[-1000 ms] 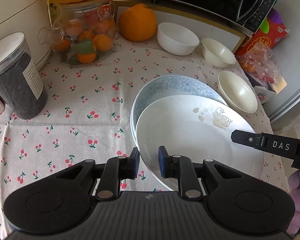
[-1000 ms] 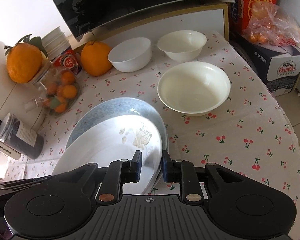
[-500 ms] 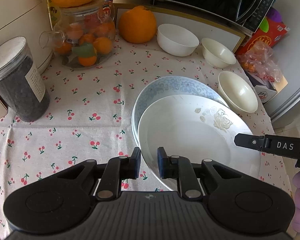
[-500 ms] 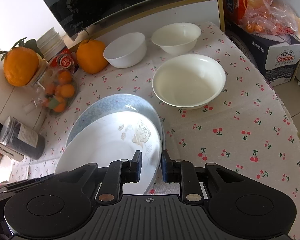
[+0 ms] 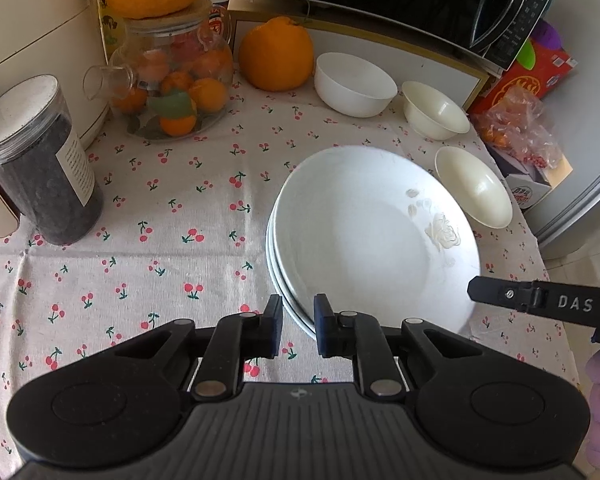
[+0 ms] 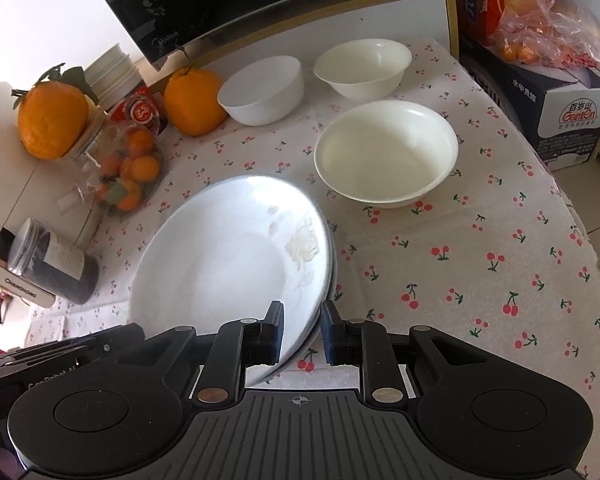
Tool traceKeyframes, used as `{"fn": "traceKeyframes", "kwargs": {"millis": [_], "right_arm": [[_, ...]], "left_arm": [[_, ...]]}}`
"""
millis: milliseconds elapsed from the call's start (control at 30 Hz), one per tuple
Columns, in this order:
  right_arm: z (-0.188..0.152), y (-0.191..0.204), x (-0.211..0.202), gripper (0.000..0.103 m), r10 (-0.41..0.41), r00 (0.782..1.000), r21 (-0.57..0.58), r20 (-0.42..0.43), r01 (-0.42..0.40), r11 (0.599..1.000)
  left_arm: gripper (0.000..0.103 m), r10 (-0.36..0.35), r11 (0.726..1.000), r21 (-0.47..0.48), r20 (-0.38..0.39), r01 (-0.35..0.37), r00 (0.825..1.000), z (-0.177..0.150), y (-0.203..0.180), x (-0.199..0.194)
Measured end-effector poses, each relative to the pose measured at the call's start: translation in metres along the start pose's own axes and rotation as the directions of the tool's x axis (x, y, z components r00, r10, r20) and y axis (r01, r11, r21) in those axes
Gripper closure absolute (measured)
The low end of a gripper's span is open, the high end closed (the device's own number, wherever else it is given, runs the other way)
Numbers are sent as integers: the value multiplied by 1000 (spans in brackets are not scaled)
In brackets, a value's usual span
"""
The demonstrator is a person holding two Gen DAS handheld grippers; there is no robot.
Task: Organize plates and bowls
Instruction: 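Open both grippers to release the white plate on the stack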
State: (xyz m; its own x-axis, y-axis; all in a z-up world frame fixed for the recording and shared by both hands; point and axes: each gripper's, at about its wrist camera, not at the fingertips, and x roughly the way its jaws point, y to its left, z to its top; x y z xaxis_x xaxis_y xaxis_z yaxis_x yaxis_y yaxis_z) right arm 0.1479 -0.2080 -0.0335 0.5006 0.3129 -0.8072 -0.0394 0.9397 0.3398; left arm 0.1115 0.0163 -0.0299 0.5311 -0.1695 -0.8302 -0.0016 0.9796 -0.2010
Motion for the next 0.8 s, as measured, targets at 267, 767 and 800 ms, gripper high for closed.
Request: {"fn": "traceKeyframes", "kwargs": {"millis": [267,767,800], "right_arm": [[3,-1,-9,77,35,999,9,21,-35,999],[12,-37,-26,29,48,996,124,78,-57,991],[16,-37,-27,28,44,995,123,86,-54,991]], "left_arm": [[71,10,1000,-11,22,-10,1000,1,3,-4],[11,61,996,-69,75,-56,995,12,-2,1],[11,72,996,-66,78,-66,994,15,-5,2]]}}
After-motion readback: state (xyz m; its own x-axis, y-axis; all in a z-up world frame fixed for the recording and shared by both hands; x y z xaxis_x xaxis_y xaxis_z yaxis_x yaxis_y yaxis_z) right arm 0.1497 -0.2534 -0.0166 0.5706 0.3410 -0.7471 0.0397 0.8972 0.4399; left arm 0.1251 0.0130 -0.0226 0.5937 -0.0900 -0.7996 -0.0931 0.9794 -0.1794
